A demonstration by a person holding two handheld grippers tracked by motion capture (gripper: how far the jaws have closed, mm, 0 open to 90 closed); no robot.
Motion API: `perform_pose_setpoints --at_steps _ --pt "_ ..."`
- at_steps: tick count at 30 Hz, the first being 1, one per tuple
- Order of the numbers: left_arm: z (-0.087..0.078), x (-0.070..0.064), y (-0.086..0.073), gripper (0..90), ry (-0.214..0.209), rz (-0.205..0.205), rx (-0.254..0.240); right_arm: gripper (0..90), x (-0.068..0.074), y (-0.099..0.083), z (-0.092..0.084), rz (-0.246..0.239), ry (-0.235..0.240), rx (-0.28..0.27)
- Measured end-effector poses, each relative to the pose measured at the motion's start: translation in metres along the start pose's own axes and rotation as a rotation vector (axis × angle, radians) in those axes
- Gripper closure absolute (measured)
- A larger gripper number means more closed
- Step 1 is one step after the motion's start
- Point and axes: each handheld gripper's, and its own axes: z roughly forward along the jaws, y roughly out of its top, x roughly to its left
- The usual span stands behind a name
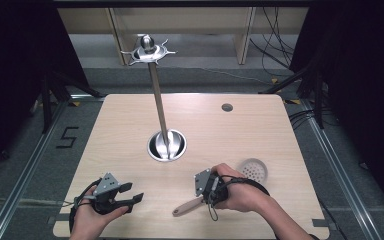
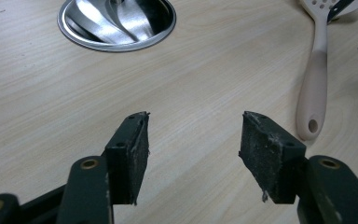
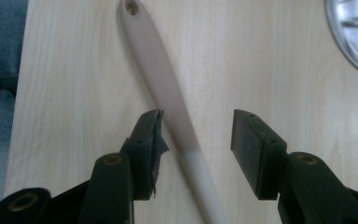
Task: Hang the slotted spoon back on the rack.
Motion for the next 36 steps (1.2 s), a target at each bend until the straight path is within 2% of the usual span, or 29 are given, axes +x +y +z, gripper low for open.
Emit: perform_pose_setpoints --at_steps 2,3,4,7,8,9,10,11,14,15,17,22,23,24,25,26,27,30,33,34,36 --pt "0.001 0.000 0.000 41.1 0.003 -0.003 -0.003 53.9 0.001 0.001 0.004 0.015 0.032 0.000" --pt "0.001 0.001 0.000 41.1 0.005 0.011 0.011 54.0 0.000 0.002 0.007 -0.008 0.054 0.007" --pt "0.002 0.001 0.001 41.1 0.002 0.011 0.011 54.0 0.000 0.002 0.007 -0.008 0.054 0.007" --pt "0.002 0.000 0.000 41.1 0.002 -0.003 0.004 54.1 0.000 0.003 0.010 -0.023 0.079 0.015" --pt "0.002 0.000 0.000 41.1 0.004 -0.002 0.004 54.1 -0.005 0.004 0.015 -0.113 0.072 0.008" --pt "0.001 0.000 -0.001 41.1 0.006 -0.003 0.000 54.1 -0.004 0.003 0.016 -0.106 0.072 0.022" --pt "0.000 0.001 -0.001 41.1 0.008 0.008 0.010 54.1 -0.007 0.004 0.018 -0.150 0.079 0.013" --pt "0.000 0.001 -0.001 41.1 0.008 0.007 0.008 54.1 -0.005 0.003 0.017 -0.116 0.077 0.033" --pt "-0.001 0.001 -0.001 41.1 0.004 0.009 0.012 53.5 -0.006 0.001 0.017 -0.104 0.079 0.044" --pt "0.000 0.001 0.000 41.1 0.005 0.007 0.014 53.5 -0.008 -0.001 0.018 -0.122 0.074 0.064" --pt "0.001 0.000 -0.001 41.1 0.002 -0.002 0.002 53.6 -0.009 -0.003 0.020 -0.124 0.074 0.075" --pt "0.002 0.000 0.000 41.1 -0.001 -0.002 0.006 54.3 -0.011 -0.004 0.022 -0.137 0.074 0.094" --pt "0.001 0.000 -0.001 41.1 0.003 -0.002 0.005 54.5 -0.008 -0.004 0.023 -0.108 0.067 0.105" --pt "0.001 0.000 -0.001 41.1 0.002 -0.003 0.000 54.9 -0.008 -0.004 0.023 -0.112 0.063 0.115" --pt "0.001 0.001 -0.001 41.1 0.002 -0.003 0.001 55.3 -0.006 -0.003 0.023 -0.086 0.077 0.144" --pt "0.001 0.001 -0.001 41.1 0.000 -0.004 0.000 55.7 -0.006 -0.003 0.024 -0.093 0.076 0.146" --pt "0.001 0.002 -0.001 41.0 0.000 0.006 0.009 56.1 -0.005 -0.003 0.025 -0.076 0.086 0.142" --pt "0.001 0.000 -0.001 41.0 0.004 -0.004 -0.001 57.1 -0.005 -0.001 0.026 -0.110 0.075 0.160" --pt "0.001 0.000 -0.001 40.9 0.005 -0.007 -0.003 57.7 -0.005 -0.001 0.029 -0.096 0.095 0.160" --pt "0.000 0.001 -0.001 40.8 0.005 0.005 0.009 57.8 -0.005 0.001 0.028 -0.108 0.078 0.171" --pt "0.001 0.001 -0.001 40.8 0.003 -0.007 -0.001 58.0 -0.006 0.001 0.029 -0.111 0.074 0.175"
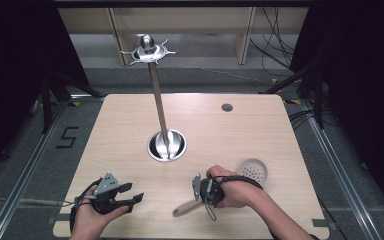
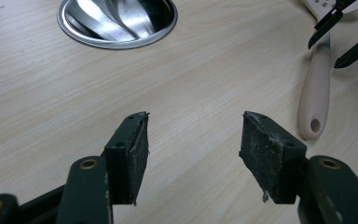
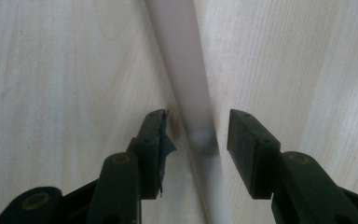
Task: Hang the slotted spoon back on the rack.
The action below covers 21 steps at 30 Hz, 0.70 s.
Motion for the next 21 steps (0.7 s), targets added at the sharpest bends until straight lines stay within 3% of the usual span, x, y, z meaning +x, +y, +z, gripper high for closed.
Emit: perform_pose_setpoints --at_steps 4,5,6,10,12,13,14,15,16,18,19,20,21 --pt "0.0003 -0.0005 0.0002 40.7 0.001 -0.001 -0.003 58.9 0.0001 0.0012 0.0015 0.018 0.020 0.004" --pt "0.0001 -0.0009 0.0002 40.7 0.003 -0.002 -0.001 59.1 -0.0009 0.0016 0.0016 -0.002 0.011 0.007" --pt "-0.0007 0.0000 0.0003 40.7 0.003 0.012 0.011 59.9 -0.0008 0.0013 0.0028 0.021 0.029 0.009" --pt "-0.0005 0.0004 0.0002 40.7 0.000 0.012 0.009 61.5 -0.0027 0.0011 0.0040 0.005 0.028 0.012" --pt "-0.0002 0.0006 0.0003 40.6 -0.003 0.013 0.009 62.3 -0.0027 0.0011 0.0064 0.016 0.040 -0.012" --pt "-0.0001 0.0006 0.0003 40.7 -0.002 0.014 0.011 62.6 -0.0029 0.0015 0.0059 0.013 0.042 -0.004" --pt "-0.0001 0.0005 0.0003 40.6 -0.002 0.014 0.013 63.0 -0.0032 0.0041 0.0025 -0.003 0.013 0.025" --pt "0.0004 0.0003 0.0000 40.7 -0.001 0.013 0.007 63.3 -0.0052 0.0026 0.0057 -0.027 0.032 0.007" --pt "0.0004 0.0003 0.0000 40.7 -0.001 0.013 0.008 63.5 -0.0030 0.0038 0.0053 0.008 0.045 0.006" --pt "0.0002 0.0005 0.0002 40.6 -0.002 0.013 0.014 63.8 -0.0028 0.0054 0.0053 0.023 0.062 0.020" --pt "0.0003 0.0007 0.0002 40.7 -0.002 0.013 0.013 64.1 -0.0040 0.0048 0.0072 0.004 0.060 0.007" --pt "0.0011 0.0005 0.0001 40.6 0.001 0.007 0.005 64.5 -0.0054 0.0055 0.0056 -0.017 0.054 0.042" --pt "0.0014 0.0003 -0.0003 40.6 -0.002 0.004 0.001 64.7 -0.0061 0.0056 0.0064 -0.025 0.051 0.037"
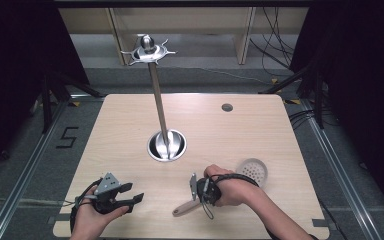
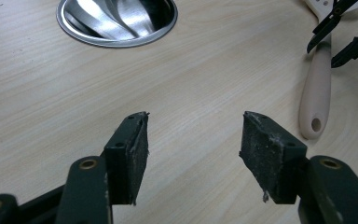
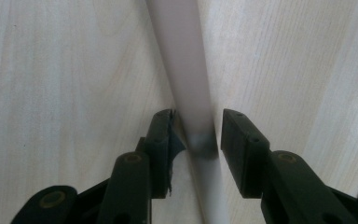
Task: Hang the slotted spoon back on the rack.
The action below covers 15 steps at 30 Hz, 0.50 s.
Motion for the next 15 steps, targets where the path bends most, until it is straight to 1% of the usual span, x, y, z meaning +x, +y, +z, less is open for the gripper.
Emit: perform_pose_setpoints --at_steps 2,3,4,5,6,7,8,11,12,13,14,15 --pt "0.0002 -0.0002 0.0000 40.7 -0.002 -0.002 0.000 65.2 -0.0020 0.0000 0.0019 -0.017 0.005 -0.009" --pt "-0.0004 0.0004 0.0001 40.7 -0.002 0.008 0.008 65.5 -0.0009 0.0008 0.0024 0.006 0.011 -0.012" --pt "-0.0007 0.0003 0.0002 40.7 -0.001 0.009 0.012 66.0 -0.0030 0.0008 0.0024 -0.027 0.006 -0.002" --pt "-0.0011 0.0003 0.0005 40.7 -0.001 0.009 0.016 67.2 -0.0041 0.0017 0.0030 -0.045 0.007 -0.001" --pt "-0.0012 0.0003 0.0005 40.7 -0.001 0.009 0.016 67.2 -0.0041 0.0017 0.0030 -0.045 0.007 -0.001" --pt "-0.0011 0.0003 0.0004 40.7 -0.002 0.009 0.013 67.7 -0.0044 0.0029 0.0012 -0.047 0.008 0.026" --pt "-0.0011 0.0003 0.0004 40.7 -0.001 0.010 0.013 68.2 -0.0055 0.0035 0.0009 -0.077 -0.006 0.044" --pt "-0.0010 0.0002 0.0004 40.8 -0.002 0.011 0.015 70.4 -0.0043 0.0041 0.0023 -0.049 0.011 0.054" --pt "-0.0012 0.0000 0.0005 40.8 -0.001 0.010 0.018 70.8 -0.0041 0.0033 0.0046 -0.039 0.021 0.033" --pt "-0.0011 0.0000 0.0005 40.8 -0.002 0.010 0.018 71.0 -0.0040 0.0036 0.0047 -0.033 0.025 0.034" --pt "-0.0011 -0.0001 0.0005 40.8 -0.002 0.009 0.018 71.3 -0.0057 0.0041 0.0050 -0.056 0.023 0.031" --pt "-0.0011 0.0000 0.0004 40.8 -0.002 0.010 0.020 71.6 -0.0079 0.0048 0.0033 -0.079 0.028 0.050"
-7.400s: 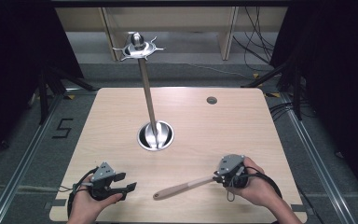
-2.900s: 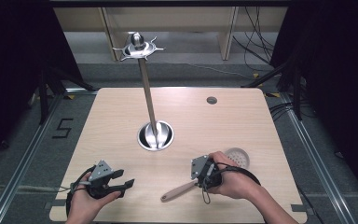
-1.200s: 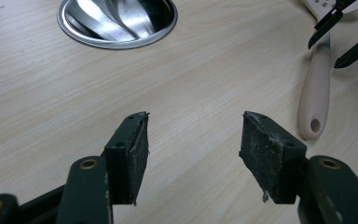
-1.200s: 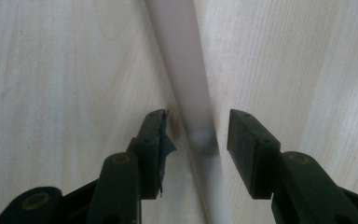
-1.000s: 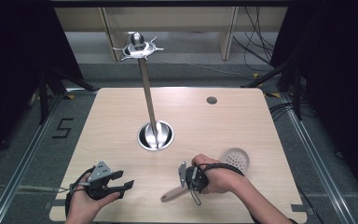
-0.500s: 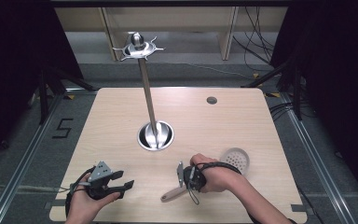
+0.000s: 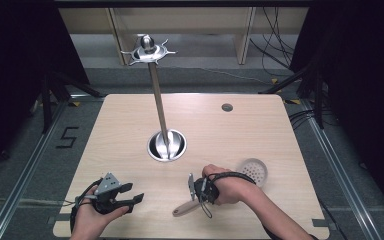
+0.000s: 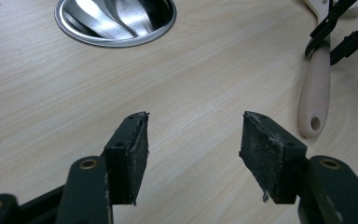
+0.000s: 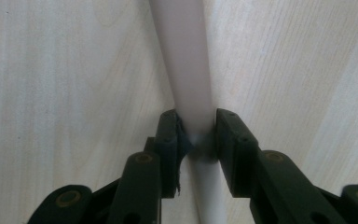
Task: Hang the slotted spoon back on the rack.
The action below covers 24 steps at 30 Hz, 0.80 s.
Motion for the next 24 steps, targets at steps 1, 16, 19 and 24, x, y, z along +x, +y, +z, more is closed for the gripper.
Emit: perform_pose_setpoints --at_steps 1,16,19,24 --pt "0.000 0.000 0.000 40.8 0.000 -0.001 -0.001 71.8 0.000 0.000 0.000 -0.003 -0.001 0.000" --pt "0.000 0.000 0.000 40.9 0.002 0.002 -0.005 75.5 0.001 -0.007 -0.013 -0.001 -0.105 -0.091" --pt "0.000 0.000 0.000 40.9 0.003 0.001 -0.006 75.5 0.005 -0.011 -0.022 0.042 -0.136 -0.075" --pt "0.000 0.000 0.000 40.9 0.004 0.001 -0.006 75.6 0.009 -0.020 -0.031 0.103 -0.181 -0.140"
